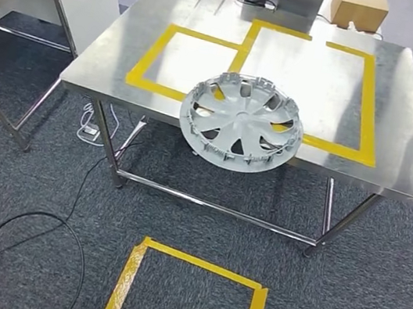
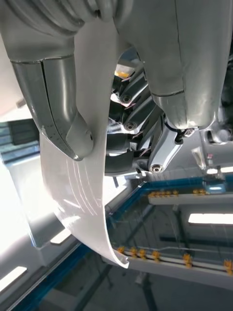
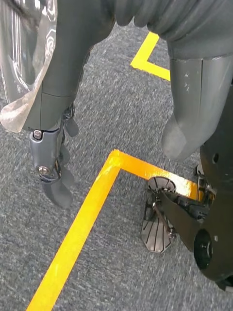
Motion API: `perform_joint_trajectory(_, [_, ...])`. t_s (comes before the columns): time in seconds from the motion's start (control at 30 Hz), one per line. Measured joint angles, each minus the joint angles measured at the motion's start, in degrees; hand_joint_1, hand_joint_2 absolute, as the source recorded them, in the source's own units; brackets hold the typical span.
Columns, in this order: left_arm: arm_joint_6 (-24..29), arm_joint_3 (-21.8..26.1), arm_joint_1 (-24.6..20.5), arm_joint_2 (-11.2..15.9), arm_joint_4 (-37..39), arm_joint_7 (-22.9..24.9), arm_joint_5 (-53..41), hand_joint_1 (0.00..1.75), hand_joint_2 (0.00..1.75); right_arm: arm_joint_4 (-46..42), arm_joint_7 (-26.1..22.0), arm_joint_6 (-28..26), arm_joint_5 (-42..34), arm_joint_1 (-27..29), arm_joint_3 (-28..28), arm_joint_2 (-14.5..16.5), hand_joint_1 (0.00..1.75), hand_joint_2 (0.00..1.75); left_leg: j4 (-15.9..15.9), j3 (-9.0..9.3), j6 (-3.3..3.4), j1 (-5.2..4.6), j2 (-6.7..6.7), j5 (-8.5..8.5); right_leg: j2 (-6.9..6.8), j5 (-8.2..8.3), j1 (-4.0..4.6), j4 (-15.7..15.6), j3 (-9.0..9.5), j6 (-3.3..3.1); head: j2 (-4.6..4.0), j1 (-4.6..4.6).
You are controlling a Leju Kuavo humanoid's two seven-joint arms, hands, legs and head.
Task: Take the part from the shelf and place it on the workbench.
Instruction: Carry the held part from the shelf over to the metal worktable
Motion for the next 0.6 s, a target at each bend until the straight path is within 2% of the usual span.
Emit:
perform_joint_trajectory(0.03, [0.0, -0.1, 0.0, 0.0, 0.0, 0.0, 0.0, 1.75, 1.75, 0.0, 0.1, 0.0, 0.0, 0.0, 0.0, 0.0, 0.0, 1.75, 0.2, 0.29, -0.38, 0.0, -0.02, -0.03, 0.0, -0.52, 0.08, -0.1, 0.55, -0.29, 0.0, 0.0])
perform_joint_trajectory(0.07, [0.0, -0.1, 0.0, 0.1, -0.1, 0.0, 0.0, 1.75, 1.75, 0.0, 0.1, 0.0, 0.0, 0.0, 0.0, 0.0, 0.0, 1.75, 0.8, 0.31, -0.73, 0.03, 0.02, 0.14, 0.02, -0.37, 0.0, -0.5, 1.32, -0.61, 0.0, -0.02])
perform_joint_trajectory(0.1, [0.0, -0.2, 0.0, 0.1, -0.1, 0.1, 0.0, 1.75, 1.75, 0.0, 0.1, 0.0, 0.0, 0.0, 0.0, 0.0, 0.0, 1.75, 2.1, 0.01, -1.02, 0.05, 0.08, 0.57, 0.02, -0.41, -0.13, -0.9, 2.03, -0.93, 0.0, -0.04])
perform_joint_trajectory(0.13, [0.0, -0.3, 0.0, 0.2, -0.1, 0.1, 0.0, 1.75, 1.75, 0.0, 0.1, 0.0, 0.0, -0.1, 0.0, 0.1, 0.0, 1.75, 4.4, -1.12, -1.34, 0.08, 0.13, 0.7, 0.0, -0.63, -0.3, -1.2, 2.82, -1.23, 0.0, -0.11])
perform_joint_trajectory(0.17, [0.0, -0.3, -0.1, 0.3, -0.1, 0.2, 0.0, 1.75, 1.75, 0.0, 0.1, 0.0, 0.0, -0.2, 0.0, 0.1, 0.0, 1.75, 7.6, -2.87, -1.66, 0.16, 0.18, 0.2, 0.03, -0.93, -0.48, -1.5, 3.57, -1.48, 0.0, -0.2])
perform_joint_trajectory(0.23, [0.0, -0.3, -0.1, 0.5, -0.1, 0.2, 0.1, 1.75, 1.75, 0.0, 0.2, 0.0, 0.0, -0.3, 0.0, 0.1, 0.0, 1.75, 13.9, -7.26, -2.29, 0.46, 0.22, -2.83, 0.1, -1.85, -0.56, -1.7, 4.71, -1.73, 0.0, -0.31])
perform_joint_trajectory(0.27, [0.0, -0.3, 0.0, 0.6, -0.1, 0.3, 0.1, 1.75, 1.75, 0.0, 0.2, 0.0, 0.0, -0.2, 0.0, 0.1, 0.0, 1.75, 15.8, -9.14, -2.53, 0.64, 0.23, -4.47, 0.15, -2.39, -0.59, -1.7, 5.29, -1.71, 0.0, -0.3])
perform_joint_trajectory(0.3, [0.0, -0.3, 0.1, 0.7, -0.1, 0.3, 0.1, 1.75, 1.75, 0.0, 0.2, 0.0, 0.0, -0.1, 0.0, 0.1, 0.0, 1.75, 16.3, -10.39, -2.71, 0.8, 0.25, -5.23, 0.21, -2.94, -0.63, -1.7, 5.97, -1.63, 0.0, -0.3])
perform_joint_trajectory(0.33, [0.0, -0.3, 0.1, 0.7, -0.1, 0.3, 0.1, 1.75, 1.75, 0.0, 0.2, 0.0, 0.0, -0.1, 0.0, 0.1, 0.0, 1.75, 15.0, -10.86, -2.84, 0.94, 0.28, -4.51, 0.26, -3.54, -0.7, -1.7, 6.76, -1.5, 0.0, -0.3])
perform_joint_trajectory(0.37, [0.0, -0.3, 0.1, 0.8, -0.1, 0.3, 0.1, 1.75, 1.75, 0.0, 0.2, 0.0, 0.1, -0.1, 0.0, 0.1, 0.0, 1.75, 12.2, -10.65, -2.92, 1.05, 0.33, -2.27, 0.31, -4.18, -0.8, -1.7, 7.64, -1.3, 0.0, -0.3])
perform_joint_trajectory(0.4, [0.0, -0.3, 0.1, 0.8, -0.1, 0.3, 0.1, 1.75, 1.75, 0.0, 0.2, 0.0, 0.1, -0.1, 0.0, 0.1, 0.0, 1.75, 8.6, -10.05, -3.01, 1.16, 0.42, 1.07, 0.32, -4.84, -0.91, -1.7, 8.24, -0.98, 0.0, -0.32])
perform_joint_trajectory(0.47, [0.0, -0.4, 0.1, 1.0, 0.0, 0.4, 0.1, 1.75, 1.75, 0.0, 0.2, 0.0, 0.1, -0.2, 0.0, 0.1, 0.0, 1.75, 3.3, -9.01, -2.74, 1.11, 0.72, 4.91, 0.42, -6.16, -0.93, -1.6, 9.36, -0.14, 0.0, -0.37])
perform_joint_trajectory(0.5, [0.0, -0.5, 0.1, 1.0, 0.0, 0.5, 0.1, 1.75, 1.75, 0.0, 0.2, 0.0, 0.1, -0.2, 0.0, 0.1, 0.0, 1.75, 2.3, -8.77, -2.4, 1.06, 0.81, 5.61, 0.42, -6.62, -0.86, -1.6, 9.63, 0.3, 0.0, -0.39])
perform_joint_trajectory(0.53, [0.0, -0.5, 0.1, 1.0, 0.0, 0.6, 0.1, 1.75, 1.75, 0.0, 0.2, 0.0, 0.1, -0.3, 0.0, 0.0, 0.0, 1.75, 2.3, -8.67, -1.93, 0.97, 0.82, 5.23, 0.43, -6.78, -0.78, -1.5, 10.14, 0.74, 0.0, -0.41])
perform_joint_trajectory(0.6, [0.0, -0.7, 0.0, 1.0, 0.0, 0.7, 0.1, 1.75, 1.75, 0.0, 0.1, 0.1, 0.2, -0.3, 0.0, 0.0, 0.0, 1.75, 2.1, -8.09, -1.04, 1.07, 0.66, 5.69, 0.31, -6.78, -0.81, -0.8, 10.1, 1.37, 0.0, -0.41])
